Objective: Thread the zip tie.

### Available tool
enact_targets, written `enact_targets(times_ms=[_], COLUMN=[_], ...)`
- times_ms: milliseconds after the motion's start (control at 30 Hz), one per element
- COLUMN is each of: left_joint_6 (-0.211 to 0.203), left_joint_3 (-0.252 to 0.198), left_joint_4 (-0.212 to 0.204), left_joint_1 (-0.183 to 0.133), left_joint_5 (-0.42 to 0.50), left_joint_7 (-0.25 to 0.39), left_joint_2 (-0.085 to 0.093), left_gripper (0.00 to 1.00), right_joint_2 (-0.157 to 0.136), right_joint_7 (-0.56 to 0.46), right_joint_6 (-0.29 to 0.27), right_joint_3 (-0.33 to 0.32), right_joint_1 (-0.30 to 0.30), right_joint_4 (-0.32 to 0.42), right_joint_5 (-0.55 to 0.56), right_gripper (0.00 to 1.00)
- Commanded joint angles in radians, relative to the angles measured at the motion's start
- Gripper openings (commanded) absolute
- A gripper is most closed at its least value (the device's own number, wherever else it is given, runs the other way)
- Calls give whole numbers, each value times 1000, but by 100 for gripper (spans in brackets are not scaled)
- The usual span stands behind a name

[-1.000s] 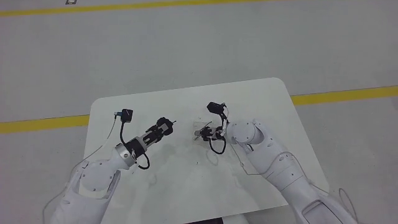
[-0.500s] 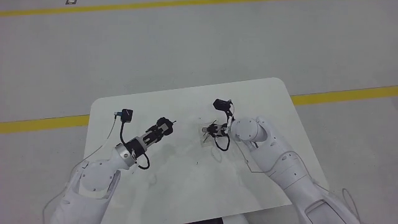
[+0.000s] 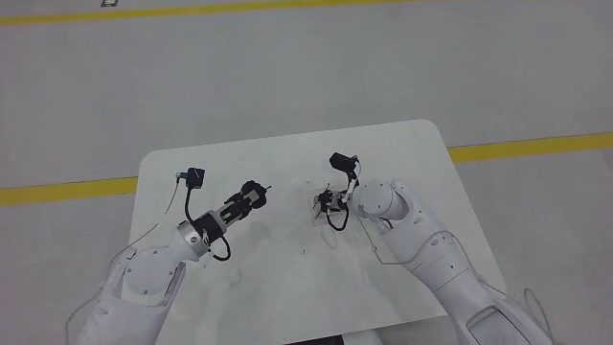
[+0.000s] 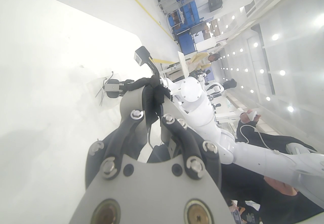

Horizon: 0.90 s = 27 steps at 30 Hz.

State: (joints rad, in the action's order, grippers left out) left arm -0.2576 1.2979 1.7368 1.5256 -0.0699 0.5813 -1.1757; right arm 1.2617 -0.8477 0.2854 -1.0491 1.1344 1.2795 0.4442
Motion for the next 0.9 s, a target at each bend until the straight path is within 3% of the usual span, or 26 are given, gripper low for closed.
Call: enact_targets(times_ms=[0, 400, 867], left_joint_6=[0, 0, 0], left_joint_3=[0, 0, 0], left_joint_4=[0, 0, 0], left_joint_1=[0, 0, 0], left_joint_5=[0, 0, 0], left_joint_7=[0, 0, 0], left_joint_2=[0, 0, 0], left_gripper=[0, 0, 0], right_joint_2=[2, 9, 16], right_joint_7=[-3, 27, 49], right_joint_6=[13, 49, 55], right_joint_3=[6, 28, 43], right_joint_1=[-8, -16, -18], right_joint_4=[-7, -18, -38], right_joint_5=[2, 4, 11], right_gripper=[17, 11, 13])
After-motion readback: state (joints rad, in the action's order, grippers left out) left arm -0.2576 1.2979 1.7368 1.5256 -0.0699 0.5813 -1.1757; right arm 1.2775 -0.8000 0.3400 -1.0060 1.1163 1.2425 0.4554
